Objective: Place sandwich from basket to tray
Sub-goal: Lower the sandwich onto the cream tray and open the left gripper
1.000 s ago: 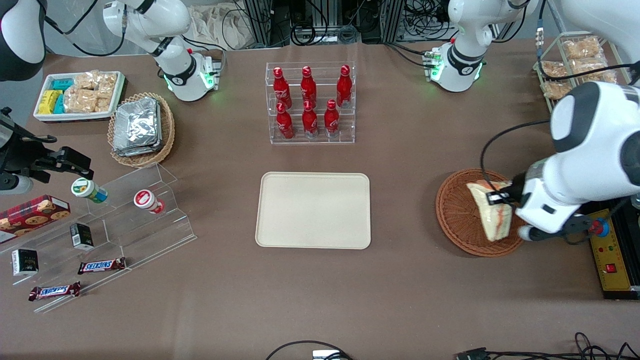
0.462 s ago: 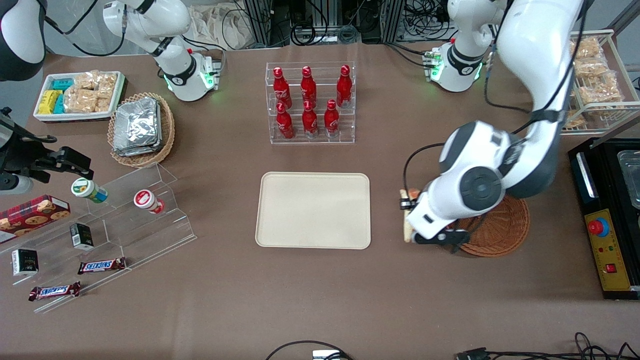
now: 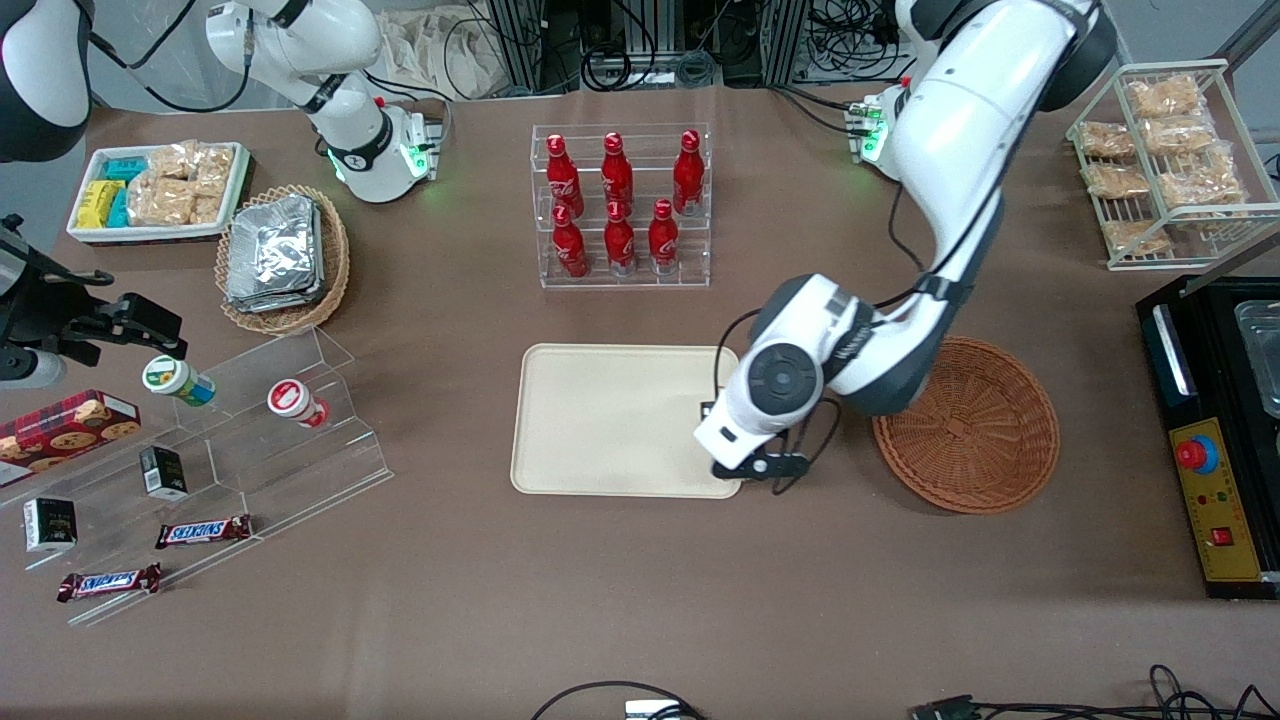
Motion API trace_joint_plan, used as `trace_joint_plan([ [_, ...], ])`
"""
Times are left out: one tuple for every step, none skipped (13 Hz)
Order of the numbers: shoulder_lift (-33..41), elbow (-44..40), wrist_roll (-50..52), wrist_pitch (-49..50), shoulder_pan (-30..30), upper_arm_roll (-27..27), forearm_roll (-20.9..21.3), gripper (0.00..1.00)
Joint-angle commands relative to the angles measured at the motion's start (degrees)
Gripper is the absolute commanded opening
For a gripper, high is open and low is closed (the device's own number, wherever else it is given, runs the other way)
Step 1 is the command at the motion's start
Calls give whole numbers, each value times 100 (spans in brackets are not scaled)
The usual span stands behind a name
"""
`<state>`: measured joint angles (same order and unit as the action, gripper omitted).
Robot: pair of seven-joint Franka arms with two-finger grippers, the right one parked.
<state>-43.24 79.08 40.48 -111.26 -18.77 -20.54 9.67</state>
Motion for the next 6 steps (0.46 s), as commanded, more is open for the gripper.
trace_joint_plan([
  [-281, -148, 241, -255, -240, 42, 193, 0],
  [-360, -139, 241, -395, -320, 42, 202, 1],
  [-413, -139, 241, -466, -355, 42, 202, 2],
  [-431, -139, 233, -476, -364, 42, 202, 14],
  [-431, -139, 215, -476, -356, 42, 194, 32],
  [-422, -139, 206, -467, -356, 42, 202, 82],
])
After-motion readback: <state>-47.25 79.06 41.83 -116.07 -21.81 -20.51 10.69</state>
